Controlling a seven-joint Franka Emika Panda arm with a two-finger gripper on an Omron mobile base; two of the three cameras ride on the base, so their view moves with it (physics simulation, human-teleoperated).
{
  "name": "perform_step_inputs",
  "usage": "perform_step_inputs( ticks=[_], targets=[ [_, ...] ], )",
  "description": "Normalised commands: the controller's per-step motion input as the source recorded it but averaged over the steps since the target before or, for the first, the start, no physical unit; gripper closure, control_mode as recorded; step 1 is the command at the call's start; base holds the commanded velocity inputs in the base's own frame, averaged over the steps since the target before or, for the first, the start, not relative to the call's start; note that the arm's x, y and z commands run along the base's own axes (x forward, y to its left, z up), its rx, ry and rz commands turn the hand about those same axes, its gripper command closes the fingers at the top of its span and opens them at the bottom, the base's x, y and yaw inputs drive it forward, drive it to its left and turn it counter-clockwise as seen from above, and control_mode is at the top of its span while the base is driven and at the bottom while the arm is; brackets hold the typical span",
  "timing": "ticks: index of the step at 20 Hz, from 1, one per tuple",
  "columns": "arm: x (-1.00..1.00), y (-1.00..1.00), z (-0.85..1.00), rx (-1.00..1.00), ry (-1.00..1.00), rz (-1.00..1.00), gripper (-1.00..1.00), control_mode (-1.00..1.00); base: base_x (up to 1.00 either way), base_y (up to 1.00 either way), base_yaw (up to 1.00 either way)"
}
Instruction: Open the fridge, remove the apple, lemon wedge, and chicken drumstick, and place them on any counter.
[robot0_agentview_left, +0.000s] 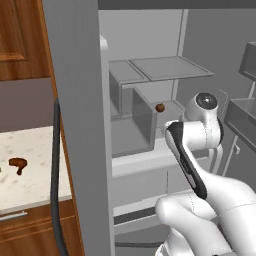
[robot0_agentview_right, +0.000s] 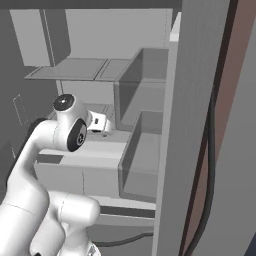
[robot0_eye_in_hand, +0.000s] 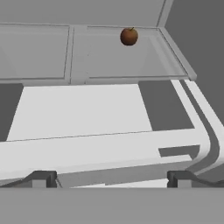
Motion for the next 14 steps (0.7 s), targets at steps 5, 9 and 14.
perform_step_inputs(
  ticks=[5,9,14],
  targets=[
    [0.21,-0.24,-0.04,0.05,-0.04,0.0,-1.0,-1.0,0.0,0.0,0.0],
    [0.02,-0.11,0.0,0.08,0.01,0.0,-1.0,-1.0,0.0,0.0,0.0],
    [0.17,0.0,0.0,0.03,0.0,0.0,-1.0,-1.0,0.0,0.0,0.0]
  ],
)
